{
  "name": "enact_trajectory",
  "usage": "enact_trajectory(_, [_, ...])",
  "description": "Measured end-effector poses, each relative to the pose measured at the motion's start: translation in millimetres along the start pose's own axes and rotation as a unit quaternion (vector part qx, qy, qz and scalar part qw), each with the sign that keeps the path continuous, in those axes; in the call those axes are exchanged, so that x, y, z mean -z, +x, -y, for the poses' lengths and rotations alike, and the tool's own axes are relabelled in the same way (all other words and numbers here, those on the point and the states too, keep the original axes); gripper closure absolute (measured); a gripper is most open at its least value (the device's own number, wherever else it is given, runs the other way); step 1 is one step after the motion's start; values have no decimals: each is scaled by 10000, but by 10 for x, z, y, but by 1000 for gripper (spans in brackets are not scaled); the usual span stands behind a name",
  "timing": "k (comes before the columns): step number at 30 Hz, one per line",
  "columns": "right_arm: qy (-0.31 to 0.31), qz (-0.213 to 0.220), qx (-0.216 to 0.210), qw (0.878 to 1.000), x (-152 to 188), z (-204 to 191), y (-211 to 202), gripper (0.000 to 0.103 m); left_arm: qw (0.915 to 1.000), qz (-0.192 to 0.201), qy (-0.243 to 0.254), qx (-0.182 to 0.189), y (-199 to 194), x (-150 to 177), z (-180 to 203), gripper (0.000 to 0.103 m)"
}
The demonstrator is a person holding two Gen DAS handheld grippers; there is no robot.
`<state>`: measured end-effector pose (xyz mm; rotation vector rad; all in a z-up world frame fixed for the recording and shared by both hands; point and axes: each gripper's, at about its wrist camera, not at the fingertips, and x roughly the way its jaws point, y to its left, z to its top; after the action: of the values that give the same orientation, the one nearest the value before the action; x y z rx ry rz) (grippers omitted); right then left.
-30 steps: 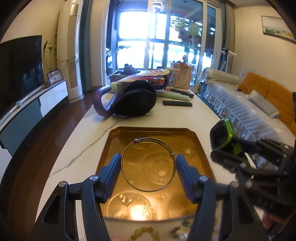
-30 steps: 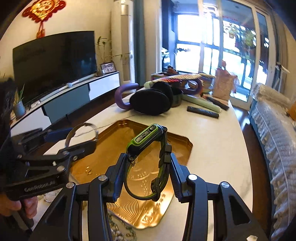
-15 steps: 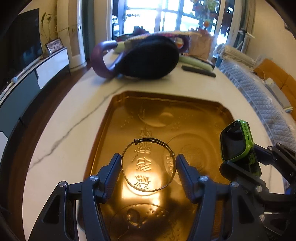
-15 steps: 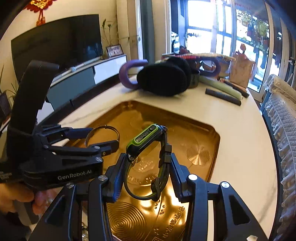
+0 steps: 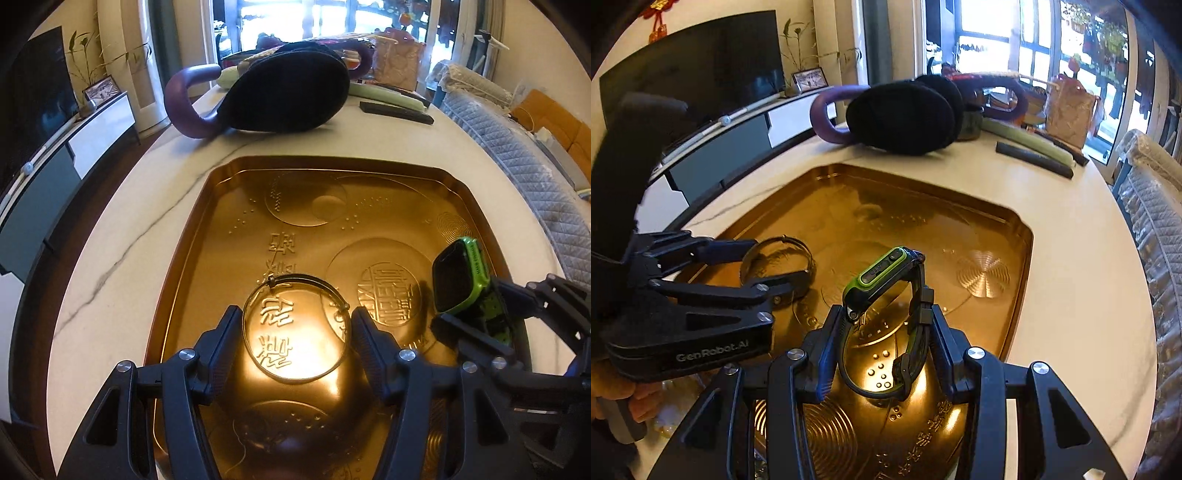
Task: Organize jewelry
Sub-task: 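Open the left tool to drop the bangle while the right tool releases the watch into the tray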
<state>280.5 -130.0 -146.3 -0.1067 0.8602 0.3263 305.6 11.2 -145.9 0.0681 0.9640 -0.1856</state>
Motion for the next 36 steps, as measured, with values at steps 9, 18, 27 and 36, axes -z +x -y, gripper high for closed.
enact_trajectory(9, [335, -198, 36, 9992, 39, 102, 27, 52, 10000, -2, -66, 20, -34, 39, 42, 41])
enact_trajectory(18, [598, -97, 57, 9981, 68, 157, -192, 21, 9990, 357, -64, -267, -354, 170, -6, 20])
enact_trajectory(27, [683, 95, 35, 9976, 201, 67, -575, 14, 9979, 538, -280, -235, -771, 403, 7, 17])
enact_trajectory(36, [1069, 1099, -279, 9878, 252, 27, -1428, 5, 9960, 752, -486, 41, -1513, 547, 124, 13])
